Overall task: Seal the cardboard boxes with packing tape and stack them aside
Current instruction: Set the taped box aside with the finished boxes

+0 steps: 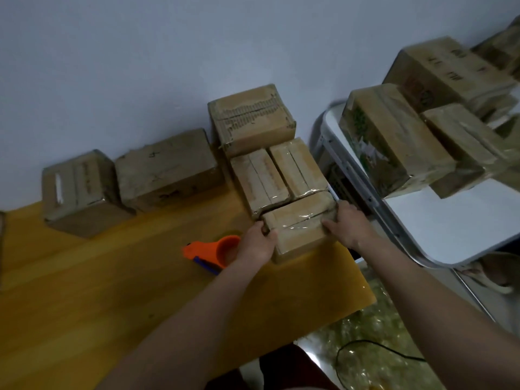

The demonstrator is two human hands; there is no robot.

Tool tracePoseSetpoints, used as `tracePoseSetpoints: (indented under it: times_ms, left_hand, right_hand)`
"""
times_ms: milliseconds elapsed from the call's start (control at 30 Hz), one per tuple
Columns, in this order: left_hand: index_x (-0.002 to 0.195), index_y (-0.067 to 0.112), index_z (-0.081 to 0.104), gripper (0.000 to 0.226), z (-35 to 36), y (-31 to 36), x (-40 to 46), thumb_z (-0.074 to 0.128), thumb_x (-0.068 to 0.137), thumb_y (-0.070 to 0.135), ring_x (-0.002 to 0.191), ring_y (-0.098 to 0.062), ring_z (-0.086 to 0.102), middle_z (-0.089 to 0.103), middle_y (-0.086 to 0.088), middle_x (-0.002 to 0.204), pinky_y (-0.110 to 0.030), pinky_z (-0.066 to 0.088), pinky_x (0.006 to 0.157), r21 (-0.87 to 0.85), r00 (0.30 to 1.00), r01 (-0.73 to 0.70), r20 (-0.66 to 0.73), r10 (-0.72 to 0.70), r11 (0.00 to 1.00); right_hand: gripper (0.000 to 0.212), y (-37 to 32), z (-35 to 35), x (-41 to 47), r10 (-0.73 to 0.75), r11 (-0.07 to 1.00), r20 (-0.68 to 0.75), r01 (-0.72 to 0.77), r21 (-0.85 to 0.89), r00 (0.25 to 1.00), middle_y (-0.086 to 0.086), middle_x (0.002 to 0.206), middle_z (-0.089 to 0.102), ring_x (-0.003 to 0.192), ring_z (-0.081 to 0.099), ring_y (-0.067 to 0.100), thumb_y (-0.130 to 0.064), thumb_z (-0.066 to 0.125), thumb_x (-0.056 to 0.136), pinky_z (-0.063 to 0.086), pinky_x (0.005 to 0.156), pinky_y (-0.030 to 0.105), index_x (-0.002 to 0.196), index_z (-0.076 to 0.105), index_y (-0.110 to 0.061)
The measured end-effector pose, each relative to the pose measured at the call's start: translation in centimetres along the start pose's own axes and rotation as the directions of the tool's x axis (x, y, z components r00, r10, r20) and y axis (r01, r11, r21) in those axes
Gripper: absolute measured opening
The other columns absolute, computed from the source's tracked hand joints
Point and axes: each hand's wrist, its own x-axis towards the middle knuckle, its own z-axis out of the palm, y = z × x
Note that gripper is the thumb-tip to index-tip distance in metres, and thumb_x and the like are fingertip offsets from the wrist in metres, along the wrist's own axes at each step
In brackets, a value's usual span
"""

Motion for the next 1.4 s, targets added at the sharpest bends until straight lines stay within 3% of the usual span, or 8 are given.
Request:
tracePoseSetpoints:
  times_ms: [67,167,433,633,867,1133,1300,1400]
  left_hand:
    - [0.135,0.018,0.054,0.037,-1.5,-0.7,-0.7,0.047,0.101,0.032,0.104,-0.012,0.058,0.059,0.000,0.131,-0.027,0.047,0.087,0.026,0.997,-0.056,-0.060,0.057,0.998]
    - [0.119,0.015,0.065,0.028,-4.8,-3.0,-1.8,0.051,0.099,0.028,0.111,-0.023,0.057,0.064,-0.004,0.123,-0.031,0.043,0.092,0.165,0.972,-0.117,-0.184,0.147,0.979]
    - [0.134,0.022,0.053,0.037,-16.4,-13.2,-7.6,0.042,0.102,0.037,0.124,-0.023,0.049,0.050,-0.003,0.137,-0.035,0.044,0.094,0.519,0.944,0.176,-0.330,0.006,0.836]
    - [0.131,0.017,0.056,0.038,-23.7,-22.9,-12.5,0.047,0.100,0.035,0.120,-0.027,0.052,0.051,-0.006,0.132,-0.037,0.047,0.089,0.456,0.882,0.363,-0.448,-0.143,0.812]
    - [0.130,0.019,0.059,0.036,-31.8,-31.9,-14.7,0.047,0.100,0.036,0.123,-0.024,0.050,0.052,-0.003,0.134,-0.038,0.046,0.093,0.339,0.836,0.403,-0.514,-0.191,0.850]
    - [0.132,0.019,0.057,0.035,-41.2,-41.9,-16.7,0.047,0.100,0.027,0.128,-0.019,0.040,0.049,0.001,0.138,-0.032,0.037,0.102,0.174,0.667,0.352,-0.736,-0.116,0.920]
    - [0.133,0.020,0.056,0.038,-46.6,-49.4,-19.2,0.052,0.097,0.031,0.131,-0.027,0.035,0.044,-0.007,0.142,-0.042,0.033,0.106,0.076,0.446,0.421,-0.885,-0.134,0.904]
    - [0.144,0.025,0.043,0.050,-49.3,-52.9,-19.9,0.045,0.098,0.045,0.138,-0.032,0.027,0.030,-0.012,0.152,-0.047,0.027,0.112,0.007,0.460,0.566,-0.833,-0.308,0.825]
  right_hand:
    - [0.049,-1.1,0.0,-0.4,-0.194,0.945,-0.163,0.140,-0.295,0.967,0.014,0.138,0.044,0.127,0.041,0.033,-0.032,0.050,0.094,0.036,0.102,0.043,0.136,0.037,-0.009]
    - [0.047,-4.7,0.8,-1.0,-0.468,0.821,-0.189,0.346,-0.455,0.863,0.010,0.141,0.043,0.130,0.039,0.029,-0.025,0.051,0.094,0.032,0.107,0.039,0.137,0.039,-0.012]
    - [0.051,-19.1,8.2,-4.4,-0.688,0.607,0.093,0.641,-0.470,0.720,0.008,0.142,0.040,0.130,0.037,0.028,-0.004,0.046,0.088,0.034,0.105,0.036,0.138,0.037,-0.015]
    - [0.047,-29.6,14.2,-9.2,-0.738,0.510,0.259,0.767,-0.390,0.623,0.008,0.146,0.034,0.133,0.032,0.029,-0.012,0.045,0.098,0.035,0.106,0.038,0.143,0.032,-0.014]
    - [0.047,-40.9,20.3,-14.0,-0.790,0.396,0.352,0.856,-0.333,0.502,0.009,0.141,0.041,0.129,0.038,0.030,-0.026,0.052,0.095,0.035,0.105,0.039,0.138,0.039,-0.012]
    - [0.051,-53.3,28.2,-20.1,-0.744,0.403,0.506,0.897,-0.180,0.436,0.008,0.146,0.036,0.132,0.037,0.029,-0.032,0.046,0.099,0.037,0.105,0.039,0.145,0.030,-0.017]
    - [0.059,-59.5,33.2,-24.5,-0.696,0.591,0.570,0.800,0.109,0.437,0.005,0.152,0.032,0.136,0.036,0.025,-0.042,0.044,0.099,0.037,0.106,0.037,0.148,0.026,-0.014]
    - [0.069,-62.0,35.6,-26.0,-0.661,0.708,0.558,0.662,0.245,0.501,0.007,0.154,0.029,0.138,0.033,0.026,-0.047,0.044,0.097,0.036,0.108,0.038,0.150,0.020,-0.009]
